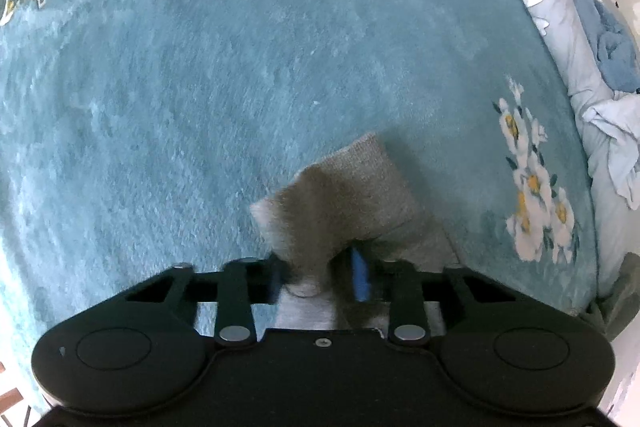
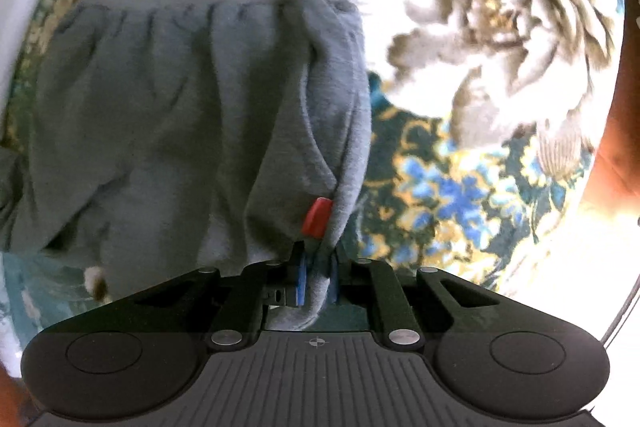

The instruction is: Fold clothes

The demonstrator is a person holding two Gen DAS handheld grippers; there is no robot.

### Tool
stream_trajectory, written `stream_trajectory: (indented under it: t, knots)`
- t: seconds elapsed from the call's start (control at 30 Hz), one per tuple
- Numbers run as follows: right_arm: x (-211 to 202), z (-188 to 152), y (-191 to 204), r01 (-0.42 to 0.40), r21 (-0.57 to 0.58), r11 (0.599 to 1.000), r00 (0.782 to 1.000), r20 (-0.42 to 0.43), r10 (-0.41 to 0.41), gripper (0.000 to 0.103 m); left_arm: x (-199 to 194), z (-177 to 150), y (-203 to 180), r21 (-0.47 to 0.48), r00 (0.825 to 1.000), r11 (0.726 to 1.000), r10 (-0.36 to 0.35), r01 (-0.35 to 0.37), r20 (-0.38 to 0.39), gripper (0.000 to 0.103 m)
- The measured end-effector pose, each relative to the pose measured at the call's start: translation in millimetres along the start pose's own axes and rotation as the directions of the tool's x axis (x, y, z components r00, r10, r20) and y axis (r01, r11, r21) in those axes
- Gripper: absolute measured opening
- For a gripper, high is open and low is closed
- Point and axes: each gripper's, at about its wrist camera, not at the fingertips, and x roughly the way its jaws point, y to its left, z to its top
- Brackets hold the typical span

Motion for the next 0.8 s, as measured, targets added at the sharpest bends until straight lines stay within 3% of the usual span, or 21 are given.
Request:
stream_trajectory:
  t: [0.37,0.57,0.7,0.73,0.8]
  knots:
    - [1.7,2.3,3.7,0.0,-0.024,1.0,1.0,-0.005,0.0,0.01,-48.2,3.8,1.2,0.065,0.988,0.998,0.008,-0.018,0.152,0.004]
    - [9.8,5.2,0.3,0.028,-0.02,0.999,0.999,-0.017,-0.028,0.01,-35.0,11.6,30.1,0.043,0.986,0.992,0.113,-0.119,0.12,0.004]
    - [9.3,7.5,4.3,0.034,-0.038,0.999,0.999,-0.008,-0.034,0.013,-28.6,11.0,34.8,0.033,0.987,0.99,0.131,-0.134,0.093,0.005]
    - [7.2,8.5,5.9,0.036,-0.044,0.998,0.999,0.001,-0.036,0.014,-29.3,11.9,32.1,0.049,0.987,0.99,0.13,-0.135,0.092,0.005]
    - [0.9,11.1,8.7,0.045,-0.057,0.997,0.999,0.024,-0.044,0.028,-32.3,15.3,25.7,0.084,0.987,0.987,0.13,-0.137,0.092,0.008]
